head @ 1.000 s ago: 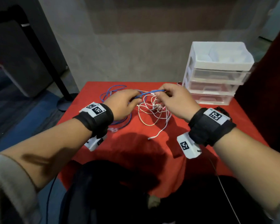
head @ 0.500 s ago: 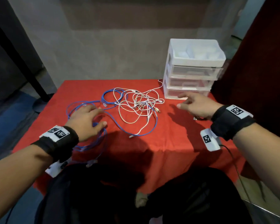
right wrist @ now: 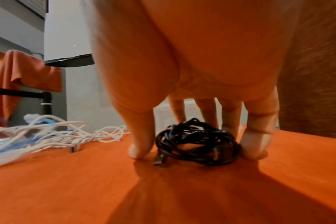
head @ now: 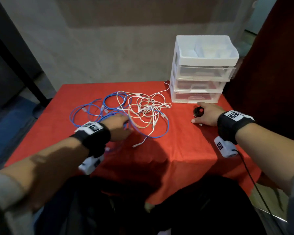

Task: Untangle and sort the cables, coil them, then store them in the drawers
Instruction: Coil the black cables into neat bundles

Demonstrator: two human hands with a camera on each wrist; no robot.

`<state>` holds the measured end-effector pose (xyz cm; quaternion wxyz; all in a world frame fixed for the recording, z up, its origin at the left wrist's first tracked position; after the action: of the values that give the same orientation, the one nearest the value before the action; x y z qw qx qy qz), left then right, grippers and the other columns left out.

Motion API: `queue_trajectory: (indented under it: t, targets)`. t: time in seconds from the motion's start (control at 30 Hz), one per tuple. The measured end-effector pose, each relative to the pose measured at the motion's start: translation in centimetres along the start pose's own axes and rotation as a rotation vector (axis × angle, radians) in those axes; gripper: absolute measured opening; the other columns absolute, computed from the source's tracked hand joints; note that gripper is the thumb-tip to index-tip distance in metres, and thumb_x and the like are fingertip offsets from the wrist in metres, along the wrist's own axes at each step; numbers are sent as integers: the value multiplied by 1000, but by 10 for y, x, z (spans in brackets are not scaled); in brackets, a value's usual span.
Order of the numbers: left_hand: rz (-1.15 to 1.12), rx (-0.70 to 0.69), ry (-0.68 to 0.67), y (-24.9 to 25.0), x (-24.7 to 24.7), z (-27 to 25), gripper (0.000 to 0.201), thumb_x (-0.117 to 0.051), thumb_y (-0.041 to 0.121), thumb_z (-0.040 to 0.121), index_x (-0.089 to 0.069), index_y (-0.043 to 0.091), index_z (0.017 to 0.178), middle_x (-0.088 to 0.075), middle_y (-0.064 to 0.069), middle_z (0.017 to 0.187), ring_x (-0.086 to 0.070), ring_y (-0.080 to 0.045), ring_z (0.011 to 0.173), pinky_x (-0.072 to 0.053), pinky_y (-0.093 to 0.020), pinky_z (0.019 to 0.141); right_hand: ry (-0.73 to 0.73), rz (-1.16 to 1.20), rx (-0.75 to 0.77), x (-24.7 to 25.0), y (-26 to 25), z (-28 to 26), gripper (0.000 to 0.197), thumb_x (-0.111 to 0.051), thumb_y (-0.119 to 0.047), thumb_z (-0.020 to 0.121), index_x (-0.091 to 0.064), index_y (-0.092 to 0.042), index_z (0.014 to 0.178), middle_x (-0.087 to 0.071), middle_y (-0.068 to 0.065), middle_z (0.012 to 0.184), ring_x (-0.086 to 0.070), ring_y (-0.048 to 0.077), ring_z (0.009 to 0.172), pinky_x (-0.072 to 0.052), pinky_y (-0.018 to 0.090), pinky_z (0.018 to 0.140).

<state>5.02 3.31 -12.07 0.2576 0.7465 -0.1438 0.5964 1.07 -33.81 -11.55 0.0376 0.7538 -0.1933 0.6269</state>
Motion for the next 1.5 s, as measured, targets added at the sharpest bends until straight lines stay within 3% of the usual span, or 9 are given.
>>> queue_trajectory:
  t: [0.33, 0.5, 0.6, 0.8, 0.93, 1.03, 1.13, 1.33, 1.5]
  targets:
    - [-133, 243, 226, 1, 18, 8, 19, -48, 34, 86, -58, 24, 99, -67, -4, 100, -63, -30, 94, -51, -34, 84, -31, -16, -34, -3, 7, -2, 65, -74, -51, 77, -49, -48, 137, -43, 9, 121, -56, 35, 113, -48, 37, 101]
    - [-371, 148, 447, 20, 27, -16, 15, -52, 37, 86, -60, 27, 93, -64, 4, 90, -63, -19, 79, -50, -30, 77, -62, -54, -36, -2, 3, -7, 69, -70, -54, 77, -46, -50, 141, -42, 11, 128, -53, 38, 119, -47, 39, 105]
    - [-575, 88, 504, 49, 23, -21, 10, -59, 27, 90, -67, 24, 94, -66, 7, 83, -60, -9, 66, -49, -24, 72, -77, 24, -18, 1, -5, -14, 59, -78, -49, 73, -57, -46, 128, -46, 8, 122, -60, 27, 101, -53, 30, 86]
    - [-1126, 164, 175, 106, -5, -13, 20, -53, 36, 103, -60, 20, 95, -59, -4, 90, -59, -17, 85, -49, -22, 64, -56, 367, 236, 21, -55, -53, 33, -85, -27, 74, -68, -36, 101, -75, 0, 91, -71, 11, 67, -53, 22, 57]
    - [-1385, 349, -27, 121, -12, -10, 47, -34, 63, 101, -49, 33, 134, -51, 5, 138, -55, -21, 125, -53, -46, 95, -67, 409, 422, 36, -104, -93, 45, -83, -23, 77, -67, -37, 116, -73, 3, 83, -71, 23, 66, -53, 22, 55]
    - [-1706, 353, -150, 123, -7, -11, 64, -34, 76, 93, -55, 34, 136, -60, 2, 134, -60, -30, 117, -53, -56, 94, -52, 242, 509, 40, -132, -109, 59, -81, -34, 78, -58, -45, 131, -55, -1, 102, -63, 13, 83, -43, 9, 66]
    - [-1992, 293, -288, 127, 0, -21, 65, -40, 75, 91, -62, 26, 128, -69, -4, 114, -68, -32, 98, -54, -61, 83, -49, 154, 572, 35, -157, -120, 65, -79, -38, 77, -53, -49, 135, -42, -4, 101, -56, 10, 88, -39, 15, 69]
    - [-1969, 187, -142, 91, 2, -43, 62, -43, 64, 97, -64, 15, 129, -72, -8, 116, -71, -30, 97, -56, -51, 93, -13, 143, 672, 17, -199, -120, 104, -79, -68, 65, -29, -40, 152, -52, 6, 129, -55, 24, 119, -46, 35, 99]
    - [-1933, 255, -31, 31, -8, -73, 44, -39, 44, 105, -64, 9, 112, -74, -11, 101, -73, -23, 86, -62, -37, 76, -74, 226, 769, 1, -215, -125, 124, -54, -98, 58, -14, -40, 160, -28, 0, 166, -27, 16, 152, -26, 36, 123]
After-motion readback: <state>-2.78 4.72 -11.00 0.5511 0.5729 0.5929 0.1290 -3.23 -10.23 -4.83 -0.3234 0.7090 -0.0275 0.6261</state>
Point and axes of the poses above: each hand's wrist, its own z-axis towards the middle knuckle, its own x-axis out of the back of the hand, y = z × x, the point moved 5 cm from there along z, towards the middle knuckle
